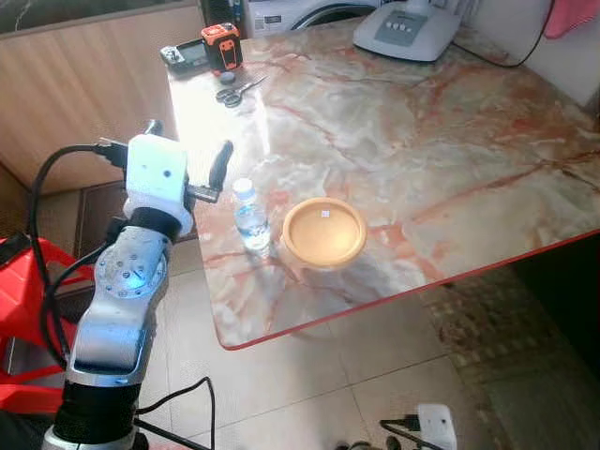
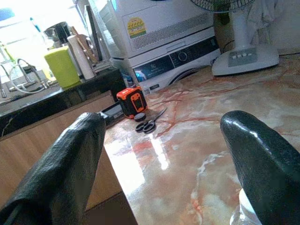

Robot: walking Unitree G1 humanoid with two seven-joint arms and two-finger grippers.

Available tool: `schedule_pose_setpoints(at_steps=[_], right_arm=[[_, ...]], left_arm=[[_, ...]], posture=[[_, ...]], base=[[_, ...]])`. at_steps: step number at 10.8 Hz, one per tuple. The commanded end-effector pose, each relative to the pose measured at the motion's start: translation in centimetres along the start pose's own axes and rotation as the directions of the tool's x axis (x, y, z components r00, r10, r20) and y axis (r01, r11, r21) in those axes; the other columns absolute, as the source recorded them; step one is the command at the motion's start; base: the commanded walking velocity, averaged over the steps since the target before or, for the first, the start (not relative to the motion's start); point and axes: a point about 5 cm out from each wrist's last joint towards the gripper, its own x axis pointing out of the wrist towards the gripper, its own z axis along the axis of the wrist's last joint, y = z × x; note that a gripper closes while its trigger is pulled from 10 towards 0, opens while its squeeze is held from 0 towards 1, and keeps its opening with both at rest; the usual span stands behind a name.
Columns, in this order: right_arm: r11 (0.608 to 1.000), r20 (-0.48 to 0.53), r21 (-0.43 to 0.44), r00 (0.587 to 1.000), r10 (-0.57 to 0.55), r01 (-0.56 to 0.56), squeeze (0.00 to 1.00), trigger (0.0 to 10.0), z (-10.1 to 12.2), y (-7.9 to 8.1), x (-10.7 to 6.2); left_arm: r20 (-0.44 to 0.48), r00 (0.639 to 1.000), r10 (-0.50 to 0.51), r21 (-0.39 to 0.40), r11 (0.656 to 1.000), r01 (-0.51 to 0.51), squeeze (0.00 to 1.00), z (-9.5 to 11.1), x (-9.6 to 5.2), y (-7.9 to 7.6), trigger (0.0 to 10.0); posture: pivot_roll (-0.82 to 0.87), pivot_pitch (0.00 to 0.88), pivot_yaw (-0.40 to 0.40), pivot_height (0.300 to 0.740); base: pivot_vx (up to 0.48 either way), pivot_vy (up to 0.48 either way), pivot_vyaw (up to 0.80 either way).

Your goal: Restocking fridge

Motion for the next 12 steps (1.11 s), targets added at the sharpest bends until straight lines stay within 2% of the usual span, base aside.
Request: schedule_pose_setpoints(at_steps=[1, 4, 8, 12], right_arm=[[1.0, -0.043, 0.001, 0.999, 0.002, -0.002, 0.0, 10.0, -1.1, 0.2, -0.2], [1.0, -0.049, 0.014, 0.999, -0.004, 0.005, 0.0, 10.0, -1.7, 0.2, -0.4], [1.0, -0.069, 0.02, 0.997, -0.022, 0.023, 0.0, 10.0, -3.3, -1.3, -1.1], [1.0, -0.067, 0.019, 0.998, -0.012, 0.014, 0.0, 10.0, -3.4, -0.6, -1.0]], left_arm=[[0.029, 1.0, -0.009, -0.017, 1.0, 0.01, 0.0, 0.7, 0.2, 0.0, 10.0], [0.044, 0.998, -0.034, -0.012, 0.999, 0.035, 0.0, 1.0, 0.3, -0.3, 10.0], [0.041, 0.998, -0.041, -0.03, 0.999, 0.043, 0.0, 1.1, 0.5, -0.5, 10.0], [0.034, 0.998, -0.045, -0.036, 0.998, 0.046, 0.0, 1.0, 0.6, -0.7, 10.0]], posture=[[-0.11, 0.144, 0.035, 0.74], [-0.11, 0.143, 0.036, 0.74], [-0.11, 0.16, 0.032, 0.74], [-0.11, 0.169, 0.028, 0.74]], base=[[0.0, 0.0, 0.0], [0.0, 0.0, 0.0], [0.0, 0.0, 0.0], [0.0, 0.0, 0.0]])
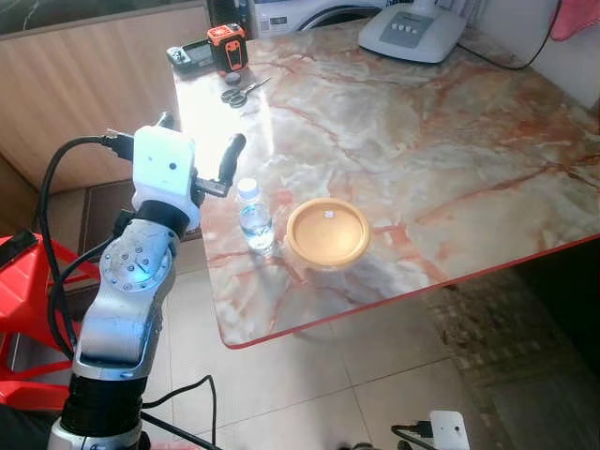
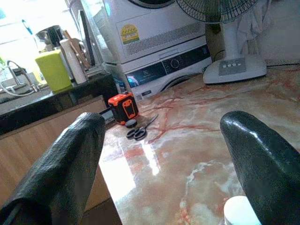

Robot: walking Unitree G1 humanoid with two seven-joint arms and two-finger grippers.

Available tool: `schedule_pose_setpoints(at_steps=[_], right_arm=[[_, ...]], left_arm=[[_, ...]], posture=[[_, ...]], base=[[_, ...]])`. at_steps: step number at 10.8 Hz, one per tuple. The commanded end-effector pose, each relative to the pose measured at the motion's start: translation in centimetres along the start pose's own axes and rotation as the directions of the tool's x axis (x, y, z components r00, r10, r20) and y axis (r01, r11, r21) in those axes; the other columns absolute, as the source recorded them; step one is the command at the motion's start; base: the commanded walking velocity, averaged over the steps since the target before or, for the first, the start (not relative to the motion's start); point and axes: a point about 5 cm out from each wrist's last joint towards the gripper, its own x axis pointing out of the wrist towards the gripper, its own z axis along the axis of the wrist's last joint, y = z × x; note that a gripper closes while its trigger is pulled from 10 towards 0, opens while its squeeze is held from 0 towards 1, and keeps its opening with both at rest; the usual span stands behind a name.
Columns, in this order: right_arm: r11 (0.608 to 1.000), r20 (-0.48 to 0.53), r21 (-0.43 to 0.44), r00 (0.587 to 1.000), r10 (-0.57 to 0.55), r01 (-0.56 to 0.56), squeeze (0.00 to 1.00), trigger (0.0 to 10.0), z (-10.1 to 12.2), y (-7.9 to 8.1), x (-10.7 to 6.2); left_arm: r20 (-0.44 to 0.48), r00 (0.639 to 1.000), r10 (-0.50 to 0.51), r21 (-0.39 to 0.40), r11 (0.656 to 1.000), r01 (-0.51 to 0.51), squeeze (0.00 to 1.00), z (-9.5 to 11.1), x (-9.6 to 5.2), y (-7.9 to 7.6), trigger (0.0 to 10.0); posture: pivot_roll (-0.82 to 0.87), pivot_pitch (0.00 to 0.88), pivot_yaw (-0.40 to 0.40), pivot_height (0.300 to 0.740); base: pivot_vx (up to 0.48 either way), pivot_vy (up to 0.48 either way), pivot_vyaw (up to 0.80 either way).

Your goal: Restocking fridge

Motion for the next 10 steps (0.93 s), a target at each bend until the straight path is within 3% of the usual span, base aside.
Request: schedule_pose_setpoints(at_steps=[1, 3, 10], right_arm=[[1.0, -0.066, 0.006, 0.998, 0.013, -0.012, 0.0, 10.0, -1.96, 0.61, -0.4], [1.0, -0.063, 0.004, 0.998, 0.015, -0.015, 0.0, 10.0, -1.82, 0.86, -0.33], [1.0, -0.061, 0.014, 0.998, 0.008, -0.008, 0.0, 10.0, -1.61, 0.33, -0.32]], left_arm=[[0.011, 1.0, -0.007, 0.0, 1.0, 0.007, 0.0, 0.4, 0.07, -0.13, 10.0], [0.012, 1.0, -0.01, -0.001, 1.0, 0.01, 0.0, 0.45, 0.07, -0.26, 10.0], [0.009, 1.0, -0.011, -0.005, 1.0, 0.011, 0.0, 0.51, 0.05, -0.25, 10.0]], posture=[[-0.11, 0.17, 0.026, 0.74], [-0.11, 0.172, 0.024, 0.74], [-0.11, 0.173, 0.025, 0.74]], base=[[0.0, 0.0, 0.0], [0.0, 0.0, 0.0], [0.244, 0.0, 0.0]])
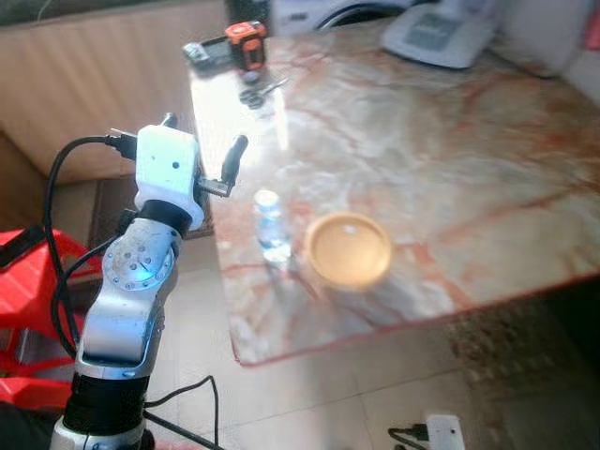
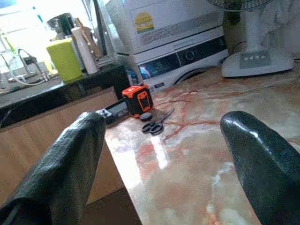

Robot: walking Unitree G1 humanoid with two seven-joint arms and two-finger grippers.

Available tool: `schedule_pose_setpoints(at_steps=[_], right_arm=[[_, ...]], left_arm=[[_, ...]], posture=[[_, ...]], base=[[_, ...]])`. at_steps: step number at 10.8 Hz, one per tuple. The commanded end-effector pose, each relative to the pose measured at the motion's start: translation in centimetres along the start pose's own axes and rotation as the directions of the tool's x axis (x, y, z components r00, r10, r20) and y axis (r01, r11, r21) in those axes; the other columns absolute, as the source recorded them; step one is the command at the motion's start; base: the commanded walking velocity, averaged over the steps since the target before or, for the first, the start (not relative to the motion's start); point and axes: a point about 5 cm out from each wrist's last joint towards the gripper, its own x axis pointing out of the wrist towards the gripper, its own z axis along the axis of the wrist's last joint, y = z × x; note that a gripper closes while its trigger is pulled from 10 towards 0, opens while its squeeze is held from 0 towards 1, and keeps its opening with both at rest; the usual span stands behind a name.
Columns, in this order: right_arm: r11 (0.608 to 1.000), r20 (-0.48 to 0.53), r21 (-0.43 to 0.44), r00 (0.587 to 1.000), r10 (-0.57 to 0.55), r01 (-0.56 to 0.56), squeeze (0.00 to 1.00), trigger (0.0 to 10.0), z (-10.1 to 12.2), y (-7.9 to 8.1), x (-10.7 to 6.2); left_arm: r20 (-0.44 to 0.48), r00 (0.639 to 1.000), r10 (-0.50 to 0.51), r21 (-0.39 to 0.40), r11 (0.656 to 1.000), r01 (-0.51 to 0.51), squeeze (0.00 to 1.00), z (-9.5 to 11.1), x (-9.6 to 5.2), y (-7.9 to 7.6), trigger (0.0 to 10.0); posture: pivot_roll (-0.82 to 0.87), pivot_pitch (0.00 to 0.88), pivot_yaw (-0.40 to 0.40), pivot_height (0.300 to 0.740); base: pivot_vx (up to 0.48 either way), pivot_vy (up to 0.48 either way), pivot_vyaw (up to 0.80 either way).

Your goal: Restocking fridge

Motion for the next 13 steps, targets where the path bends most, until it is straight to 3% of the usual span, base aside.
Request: schedule_pose_setpoints(at_steps=[1, 5, 7, 10, 11, 13], right_arm=[[1.0, -0.065, 0.008, 0.998, -0.003, 0.003, 0.0, 10.0, -1.8, -0.1, -0.4], [1.0, -0.053, -0.004, 0.998, 0.023, -0.023, 0.0, 10.0, -0.7, 2.1, 0.1], [1.0, -0.052, -0.008, 0.998, 0.026, -0.026, 0.0, 10.0, -0.7, 2.3, 0.1], [1.0, -0.053, -0.014, 0.998, 0.024, -0.025, 0.0, 10.0, -0.9, 1.5, 0.0], [1.0, -0.056, -0.02, 0.998, 0.023, -0.024, 0.0, 10.0, -0.9, 1.1, 0.0], [0.999, -0.057, -0.023, 0.998, 0.024, -0.026, 0.0, 10.0, -0.8, 0.9, 0.0]], left_arm=[[0.022, 1.0, -0.016, -0.004, 1.0, 0.017, 0.0, 0.6, 0.0, -0.4, 10.0], [0.043, 0.997, -0.061, -0.01, 0.998, 0.061, 0.0, 1.1, 0.0, -1.0, 10.0], [0.012, 0.983, -0.182, -0.051, 0.982, 0.183, 0.0, 1.1, -0.2, -2.3, 10.0], [-0.007, 0.948, -0.319, -0.2, 0.929, 0.311, 0.0, 3.7, 0.3, -3.2, 10.0], [-0.109, 0.916, -0.386, -0.29, 0.894, 0.342, 0.0, 3.5, 0.6, -3.1, 10.0], [-0.298, 0.777, -0.554, -0.346, 0.822, 0.453, 0.0, 2.7, -0.3, -3.1, 10.0]], posture=[[-0.11, 0.173, 0.024, 0.74], [-0.1, 0.172, 0.022, 0.74], [-0.1, 0.17, 0.023, 0.74], [-0.09, 0.164, 0.026, 0.74], [-0.08, 0.158, 0.03, 0.74], [-0.07, 0.149, 0.039, 0.74]], base=[[0.244, 0.0, 0.0], [0.061, 0.0, 0.0], [0.0, 0.0, 0.0], [0.0, 0.0, 0.0], [0.0, 0.0, 0.0], [0.0, 0.0, 0.0]])
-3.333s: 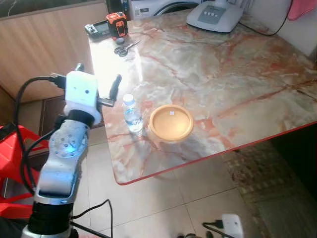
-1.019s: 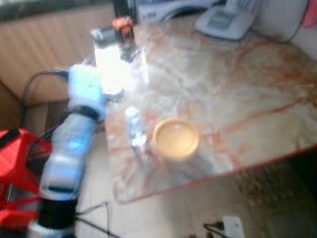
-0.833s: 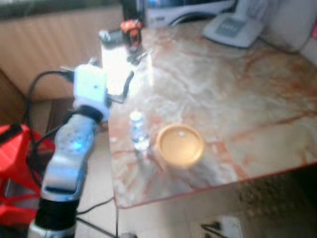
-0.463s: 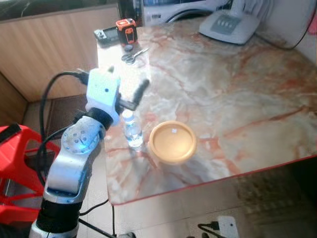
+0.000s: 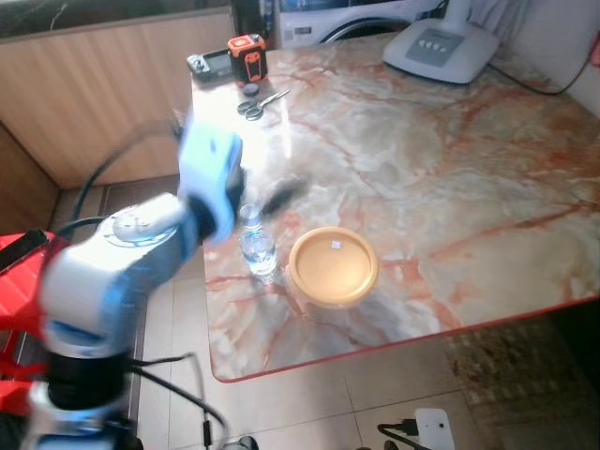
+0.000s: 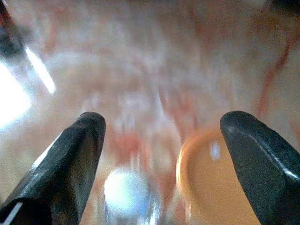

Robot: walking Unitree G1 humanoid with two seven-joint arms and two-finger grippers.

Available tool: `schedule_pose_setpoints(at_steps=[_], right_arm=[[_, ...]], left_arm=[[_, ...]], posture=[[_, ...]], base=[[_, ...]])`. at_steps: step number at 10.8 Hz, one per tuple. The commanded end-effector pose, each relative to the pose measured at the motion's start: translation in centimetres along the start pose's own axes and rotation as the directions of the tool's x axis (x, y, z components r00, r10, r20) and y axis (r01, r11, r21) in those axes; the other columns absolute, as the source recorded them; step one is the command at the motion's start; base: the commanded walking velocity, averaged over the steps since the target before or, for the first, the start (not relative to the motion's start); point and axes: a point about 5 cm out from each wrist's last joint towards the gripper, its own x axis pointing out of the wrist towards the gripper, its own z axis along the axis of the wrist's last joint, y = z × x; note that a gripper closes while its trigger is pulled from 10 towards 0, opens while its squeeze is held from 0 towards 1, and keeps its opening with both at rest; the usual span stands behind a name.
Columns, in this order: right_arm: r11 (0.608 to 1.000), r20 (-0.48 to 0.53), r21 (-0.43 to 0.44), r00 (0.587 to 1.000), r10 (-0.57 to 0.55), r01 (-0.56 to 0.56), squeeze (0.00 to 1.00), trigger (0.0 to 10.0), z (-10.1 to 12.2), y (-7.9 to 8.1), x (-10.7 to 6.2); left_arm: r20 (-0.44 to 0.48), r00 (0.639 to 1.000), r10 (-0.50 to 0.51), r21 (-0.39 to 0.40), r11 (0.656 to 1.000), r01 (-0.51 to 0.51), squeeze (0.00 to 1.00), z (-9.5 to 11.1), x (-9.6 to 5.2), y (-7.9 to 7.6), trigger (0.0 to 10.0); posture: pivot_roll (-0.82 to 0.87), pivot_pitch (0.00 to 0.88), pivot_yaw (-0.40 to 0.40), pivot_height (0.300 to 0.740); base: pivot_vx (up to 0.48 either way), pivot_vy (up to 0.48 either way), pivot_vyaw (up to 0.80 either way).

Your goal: Restocking fridge

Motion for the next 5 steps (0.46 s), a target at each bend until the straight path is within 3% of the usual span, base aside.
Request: schedule_pose_setpoints(at_steps=[1, 2, 5], right_arm=[[1.0, -0.044, 0.001, 0.999, 0.007, -0.007, 0.0, 10.0, -1.2, 0.3, -0.2], [1.0, -0.022, 0.004, 1.0, 0.006, -0.006, 0.0, 10.0, -0.9, 0.7, -0.1], [0.992, 0.115, 0.125, 0.993, -0.035, 0.02, 0.0, 10.0, 1.9, -0.6, 0.1]], left_arm=[[-0.018, 0.999, -0.028, 0.029, 0.999, 0.029, 0.0, 0.6, -0.3, -0.3, 10.0], [-0.216, 0.976, -0.041, 0.051, 0.997, 0.053, 0.0, -0.4, -1.3, 0.3, 10.0], [-0.25, 0.963, -0.098, 0.04, 0.993, 0.112, 0.0, -0.7, -1.4, -0.5, 10.0]], posture=[[-0.06, 0.146, 0.042, 0.74], [-0.06, 0.141, 0.048, 0.74], [-0.06, 0.152, 0.046, 0.74]], base=[[0.0, 0.0, 0.0], [0.0, 0.0, 0.0], [0.0, 0.0, 0.0]])
